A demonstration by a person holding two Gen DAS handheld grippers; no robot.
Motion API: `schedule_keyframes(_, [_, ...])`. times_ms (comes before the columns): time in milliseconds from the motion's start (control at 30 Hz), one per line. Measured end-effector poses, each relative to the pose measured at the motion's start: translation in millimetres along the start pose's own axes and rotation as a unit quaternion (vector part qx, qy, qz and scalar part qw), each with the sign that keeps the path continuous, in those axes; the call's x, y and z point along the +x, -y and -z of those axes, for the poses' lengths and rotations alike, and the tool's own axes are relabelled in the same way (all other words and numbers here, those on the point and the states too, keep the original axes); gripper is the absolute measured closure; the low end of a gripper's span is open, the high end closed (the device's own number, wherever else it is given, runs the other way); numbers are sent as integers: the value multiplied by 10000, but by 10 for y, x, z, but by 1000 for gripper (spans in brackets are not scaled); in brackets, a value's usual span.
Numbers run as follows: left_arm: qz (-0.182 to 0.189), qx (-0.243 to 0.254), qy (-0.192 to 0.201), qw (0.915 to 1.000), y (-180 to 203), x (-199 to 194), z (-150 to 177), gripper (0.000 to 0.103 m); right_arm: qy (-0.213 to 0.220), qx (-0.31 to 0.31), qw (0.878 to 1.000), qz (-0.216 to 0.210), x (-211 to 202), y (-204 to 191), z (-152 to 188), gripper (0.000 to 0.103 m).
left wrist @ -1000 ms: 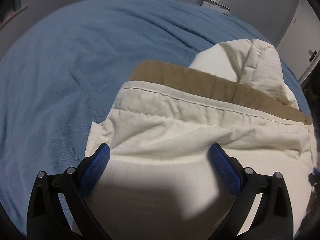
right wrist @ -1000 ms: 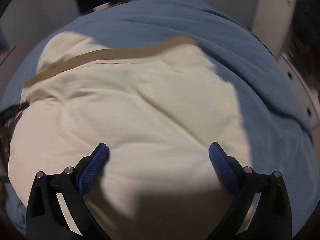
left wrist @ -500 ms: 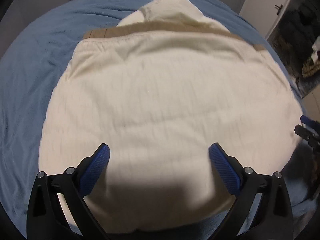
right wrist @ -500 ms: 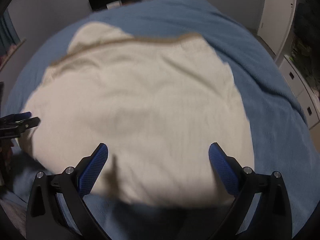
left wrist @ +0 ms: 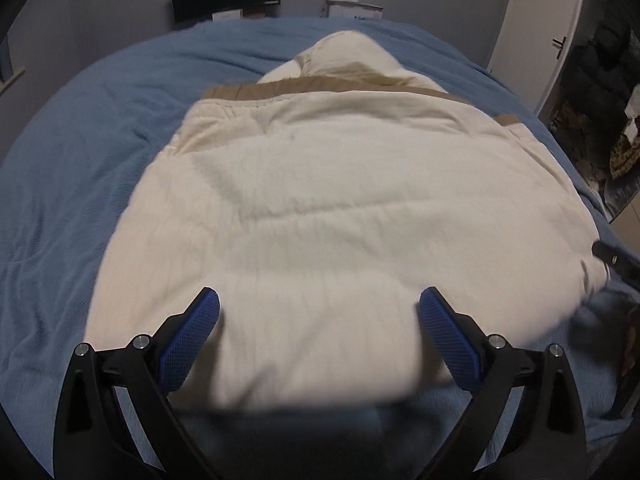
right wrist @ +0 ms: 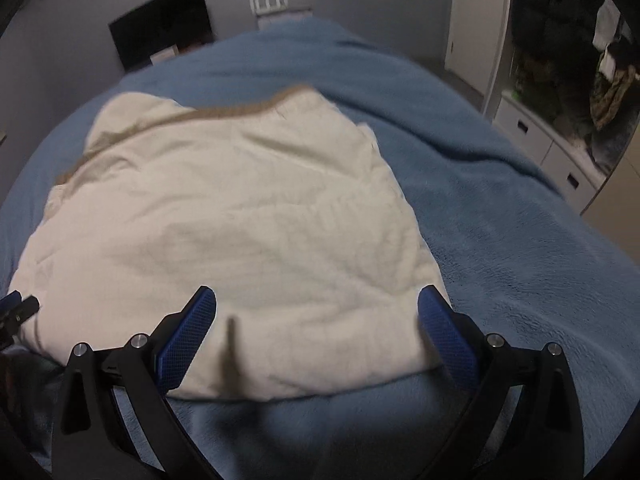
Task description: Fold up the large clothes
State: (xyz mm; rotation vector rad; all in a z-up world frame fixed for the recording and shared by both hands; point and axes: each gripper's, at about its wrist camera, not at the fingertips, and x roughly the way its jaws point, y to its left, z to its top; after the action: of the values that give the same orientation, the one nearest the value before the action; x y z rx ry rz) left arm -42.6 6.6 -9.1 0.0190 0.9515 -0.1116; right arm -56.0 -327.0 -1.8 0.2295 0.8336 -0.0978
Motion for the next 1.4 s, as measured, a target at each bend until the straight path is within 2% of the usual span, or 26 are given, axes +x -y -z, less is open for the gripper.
schedule_keyframes(100, [-119, -1, 28, 9999, 80, -209, 158, 6, -83, -33, 9998, -161, -170, -128, 222, 6])
schedule_keyframes(267, [159, -162, 191, 9996, 45, -570, 420, 6, -448, -390, 9964, -600, -334, -354, 522, 6])
schedule_keyframes(433, [63, 117, 62, 9999, 163, -712, 657, 6, -469, -845, 9931, -663, -520, -541, 753, 6])
schedule_keyframes(533, [100, 34, -108, 9999, 116, -649, 698, 6, -422, -1157, 9904, -630, -535, -672, 810, 6])
schedule_keyframes(667, [-3, -112, -389, 9992, 56, -442, 698, 6, -606, -1161, 9898, -553, -321, -719, 834, 6])
schedule_keyframes(733, [-61, 44, -394, 9992, 114, -390, 684, 6, -713, -1002, 9913, -465, -194, -664, 799, 6])
schedule_keyframes(833, [-4, 204, -405, 9990, 182, -362, 692, 6, -649, -888, 9929, -450, -167, -638, 792, 6])
schedule_keyframes(1400, [49, 113, -447, 9989, 126, -352, 697, 6, -750, -977, 9915, -425, -112, -670, 818, 6])
